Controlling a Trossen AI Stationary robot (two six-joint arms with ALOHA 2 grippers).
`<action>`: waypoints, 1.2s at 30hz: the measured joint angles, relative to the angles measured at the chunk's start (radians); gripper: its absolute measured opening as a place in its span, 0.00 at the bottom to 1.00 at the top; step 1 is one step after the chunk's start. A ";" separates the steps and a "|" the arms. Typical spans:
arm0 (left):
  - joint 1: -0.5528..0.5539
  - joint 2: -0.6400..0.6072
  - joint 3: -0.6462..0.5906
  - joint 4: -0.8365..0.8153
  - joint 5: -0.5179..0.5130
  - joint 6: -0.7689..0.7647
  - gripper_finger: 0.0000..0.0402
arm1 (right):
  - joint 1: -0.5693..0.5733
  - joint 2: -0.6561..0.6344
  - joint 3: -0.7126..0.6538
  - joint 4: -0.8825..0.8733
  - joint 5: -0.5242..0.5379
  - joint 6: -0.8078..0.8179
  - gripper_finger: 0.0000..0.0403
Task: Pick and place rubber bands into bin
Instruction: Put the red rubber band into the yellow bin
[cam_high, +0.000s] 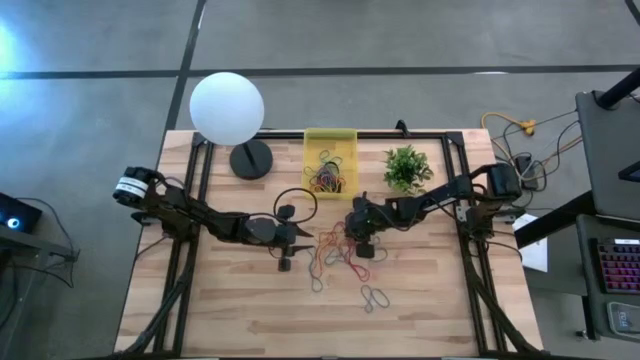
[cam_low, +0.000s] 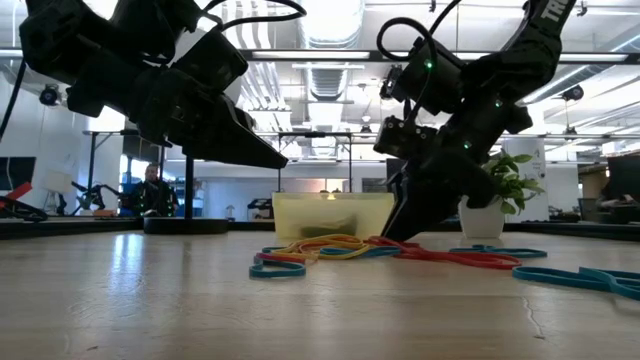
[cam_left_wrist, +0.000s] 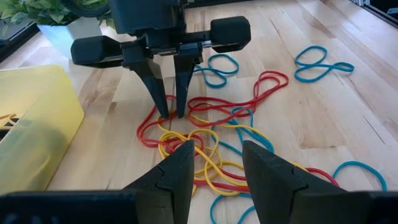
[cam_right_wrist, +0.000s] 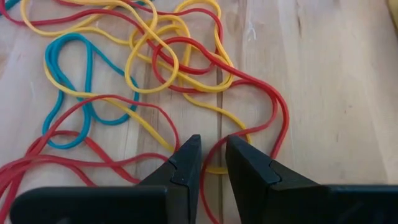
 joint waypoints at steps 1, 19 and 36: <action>0.000 0.000 0.000 0.000 0.000 0.000 0.30 | 0.000 -0.001 0.000 0.000 0.002 -0.005 0.17; 0.000 0.000 -0.004 0.000 0.000 0.000 0.30 | 0.000 -0.074 -0.004 -0.014 0.012 -0.066 0.02; 0.000 0.000 -0.004 0.007 0.000 0.001 0.30 | -0.014 -0.407 0.027 -0.034 0.145 -0.263 0.02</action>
